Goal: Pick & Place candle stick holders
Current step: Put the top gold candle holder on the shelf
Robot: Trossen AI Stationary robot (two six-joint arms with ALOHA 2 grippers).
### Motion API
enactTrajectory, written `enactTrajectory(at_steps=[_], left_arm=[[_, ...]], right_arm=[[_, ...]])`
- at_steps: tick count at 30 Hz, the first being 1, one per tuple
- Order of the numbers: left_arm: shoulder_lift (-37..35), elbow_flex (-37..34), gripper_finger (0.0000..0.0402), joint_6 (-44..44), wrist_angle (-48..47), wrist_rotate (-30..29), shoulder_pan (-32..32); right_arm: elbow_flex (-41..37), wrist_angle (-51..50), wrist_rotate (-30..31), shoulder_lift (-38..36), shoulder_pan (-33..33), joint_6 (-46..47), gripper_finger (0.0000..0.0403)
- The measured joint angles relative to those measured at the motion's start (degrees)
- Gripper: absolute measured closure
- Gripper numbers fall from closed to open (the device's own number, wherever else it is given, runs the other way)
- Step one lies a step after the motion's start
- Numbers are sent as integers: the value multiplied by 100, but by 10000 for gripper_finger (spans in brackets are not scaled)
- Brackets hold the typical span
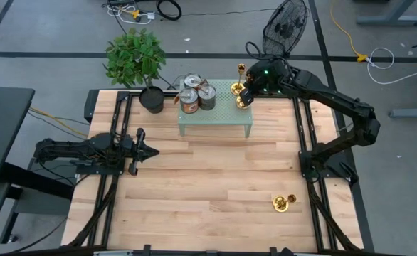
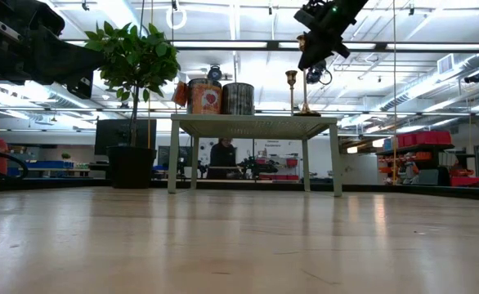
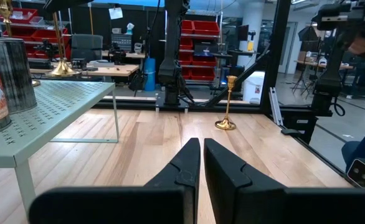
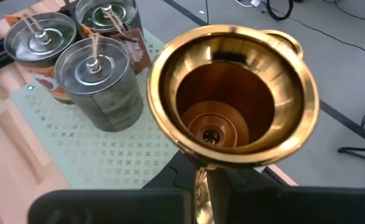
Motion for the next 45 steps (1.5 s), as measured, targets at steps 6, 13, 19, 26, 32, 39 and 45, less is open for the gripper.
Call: enactTrajectory(at_steps=[6,13,19,26,32,39,45], left_arm=[[0,-2,371,2,0,0,1],[0,0,371,0,0,0,1],[-2,-1,371,0,0,0,1],[-2,0,371,0,0,0,0],[-1,-1,371,2,0,0,1],[-2,0,371,0,0,0,0],[-2,0,371,2,0,0,1]], right_arm=[[0,2,325,0,31,271,383],[0,-29,523,2,225,815,383],[-4,-28,836,73,319,975,383],[-5,50,915,299,442,1131,383],[-4,107,1181,451,503,1161,383],[-4,155,1223,477,503,1143,383],[-4,150,1303,479,503,1113,383]])
